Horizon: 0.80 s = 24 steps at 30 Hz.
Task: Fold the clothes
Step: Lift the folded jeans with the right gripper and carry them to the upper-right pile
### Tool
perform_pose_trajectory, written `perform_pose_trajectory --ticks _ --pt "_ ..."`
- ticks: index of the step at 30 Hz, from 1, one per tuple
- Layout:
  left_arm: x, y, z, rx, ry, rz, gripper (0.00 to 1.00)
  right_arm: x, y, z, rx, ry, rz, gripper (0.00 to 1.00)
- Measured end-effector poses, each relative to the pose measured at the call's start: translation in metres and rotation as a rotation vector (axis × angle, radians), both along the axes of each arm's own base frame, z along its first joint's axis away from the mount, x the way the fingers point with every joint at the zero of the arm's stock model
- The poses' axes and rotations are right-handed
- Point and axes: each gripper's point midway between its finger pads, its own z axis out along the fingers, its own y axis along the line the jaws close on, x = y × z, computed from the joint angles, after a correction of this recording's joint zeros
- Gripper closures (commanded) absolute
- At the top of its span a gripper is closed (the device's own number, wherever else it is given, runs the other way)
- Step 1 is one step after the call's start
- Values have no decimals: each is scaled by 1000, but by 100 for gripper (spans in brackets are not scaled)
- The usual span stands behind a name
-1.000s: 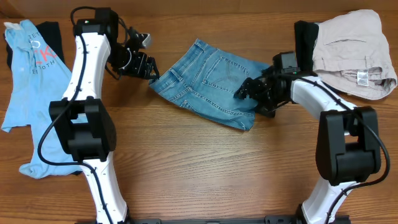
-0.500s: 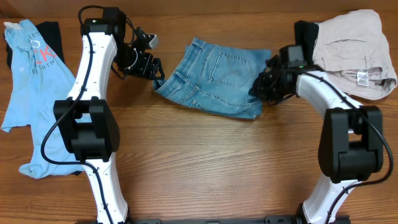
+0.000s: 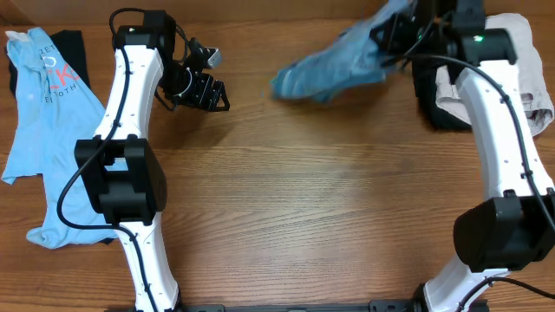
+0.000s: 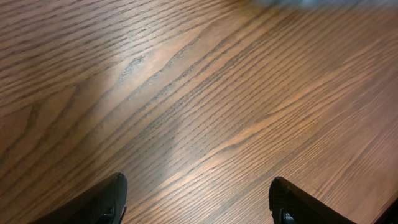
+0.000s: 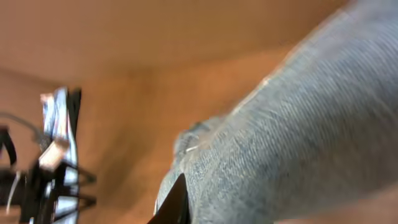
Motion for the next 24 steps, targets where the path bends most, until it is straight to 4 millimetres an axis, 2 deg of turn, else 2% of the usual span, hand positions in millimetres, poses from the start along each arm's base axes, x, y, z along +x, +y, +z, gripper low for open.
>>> perform_pose_trajectory --ticks 2,5,9,11,12,13,15,17,19,20,23,24 --pt "0 0 0 0 0 0 24 21 -31 32 -7 -123 -78 96" --pt "0 0 0 0 0 0 24 40 -71 59 -17 -252 -166 96" --pt "0 0 0 0 2 0 24 57 -102 100 -33 -445 -227 96" --pt "-1 0 0 0 3 0 24 62 -116 127 -39 -564 -243 96" --pt "-1 0 0 0 5 0 24 63 -131 148 -50 -652 -260 96" --pt "-1 0 0 1 5 0 24 63 -137 152 -54 -670 -268 96" --pt "-1 0 0 1 5 0 24 60 -166 173 -85 -762 -310 96" --pt "-1 0 0 1 4 0 24 56 -189 184 -113 -811 -343 96" --pt "-1 0 0 1 5 1 24 58 -208 186 -134 -850 -369 96" --pt "-1 0 0 1 5 1 24 66 -220 179 -143 -866 -383 96" --pt "-1 0 0 1 6 4 24 92 -242 134 -146 -820 -401 96" --pt "-1 0 0 0 7 7 24 104 -252 104 -140 -770 -411 96"
